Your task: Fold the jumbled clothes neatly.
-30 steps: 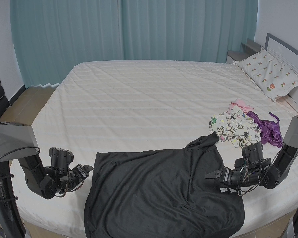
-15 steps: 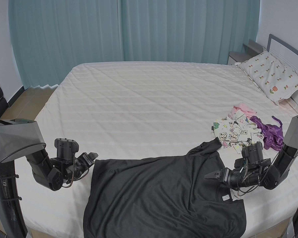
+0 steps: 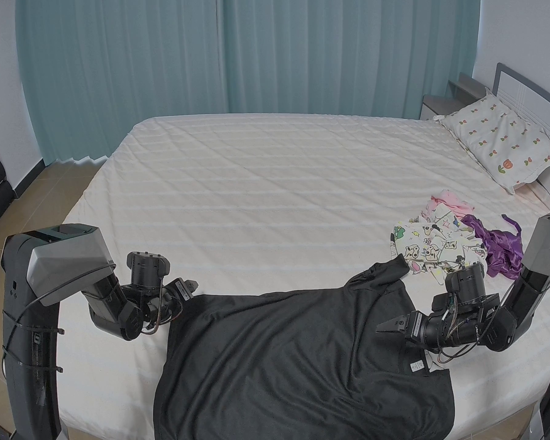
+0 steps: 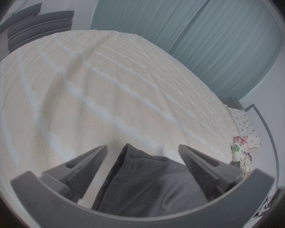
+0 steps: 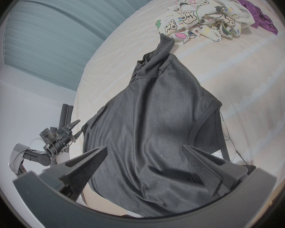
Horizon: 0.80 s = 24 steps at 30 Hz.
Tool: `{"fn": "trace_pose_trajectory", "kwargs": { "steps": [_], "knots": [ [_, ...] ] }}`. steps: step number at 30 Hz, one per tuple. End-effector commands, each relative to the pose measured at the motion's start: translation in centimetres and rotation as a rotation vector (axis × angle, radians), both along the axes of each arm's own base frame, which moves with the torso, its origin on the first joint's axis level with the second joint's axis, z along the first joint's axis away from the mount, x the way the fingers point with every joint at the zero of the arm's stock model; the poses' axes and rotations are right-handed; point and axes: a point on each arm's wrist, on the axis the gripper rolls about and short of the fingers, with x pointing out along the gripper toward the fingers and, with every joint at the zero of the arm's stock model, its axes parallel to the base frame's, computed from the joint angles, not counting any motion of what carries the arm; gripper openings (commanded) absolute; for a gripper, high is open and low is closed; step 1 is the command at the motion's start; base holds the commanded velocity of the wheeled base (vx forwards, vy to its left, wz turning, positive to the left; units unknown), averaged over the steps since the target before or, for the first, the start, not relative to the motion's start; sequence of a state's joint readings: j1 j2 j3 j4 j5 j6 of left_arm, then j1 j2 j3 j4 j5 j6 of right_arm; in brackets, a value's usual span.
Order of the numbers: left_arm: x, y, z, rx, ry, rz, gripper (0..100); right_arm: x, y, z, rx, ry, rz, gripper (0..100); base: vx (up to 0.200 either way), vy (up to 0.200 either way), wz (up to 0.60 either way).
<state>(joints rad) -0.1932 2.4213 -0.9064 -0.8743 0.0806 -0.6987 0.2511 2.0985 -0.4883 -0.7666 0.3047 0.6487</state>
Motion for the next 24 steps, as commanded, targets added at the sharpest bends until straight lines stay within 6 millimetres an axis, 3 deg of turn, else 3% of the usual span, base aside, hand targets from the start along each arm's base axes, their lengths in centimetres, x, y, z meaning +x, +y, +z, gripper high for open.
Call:
{"fn": "trace_pose_trajectory", "kwargs": {
  "steps": [1,7,15,20,21,24],
  "knots": [
    [0.2,-0.1,-1.2,0.014,0.020,-0.006,0,0.0,0.0,0.0,0.000,0.000,0.001,100,0.000,0.000,0.00],
    [0.7,0.3,-1.1,0.023,-0.005,0.031,0,0.2,0.0,0.3,0.002,-0.017,-0.004,100,0.000,0.000,0.00],
    [3.7,1.0,0.0,0.012,-0.152,0.174,0,2.2,0.2,1.0,0.057,-0.142,-0.079,100,0.000,0.000,0.00],
    [4.8,1.9,0.3,-0.001,-0.219,0.206,0,5.9,0.6,0.7,0.005,-0.225,-0.166,100,0.000,0.000,0.00],
    [4.8,1.9,0.3,-0.001,-0.219,0.206,0,5.9,0.6,0.7,0.005,-0.225,-0.166,100,0.000,0.000,0.00],
    [5.1,2.2,-0.1,0.000,-0.218,0.212,0,8.4,1.0,-0.5,-0.035,-0.237,-0.195,100,0.000,0.000,0.00]
  ]
}}
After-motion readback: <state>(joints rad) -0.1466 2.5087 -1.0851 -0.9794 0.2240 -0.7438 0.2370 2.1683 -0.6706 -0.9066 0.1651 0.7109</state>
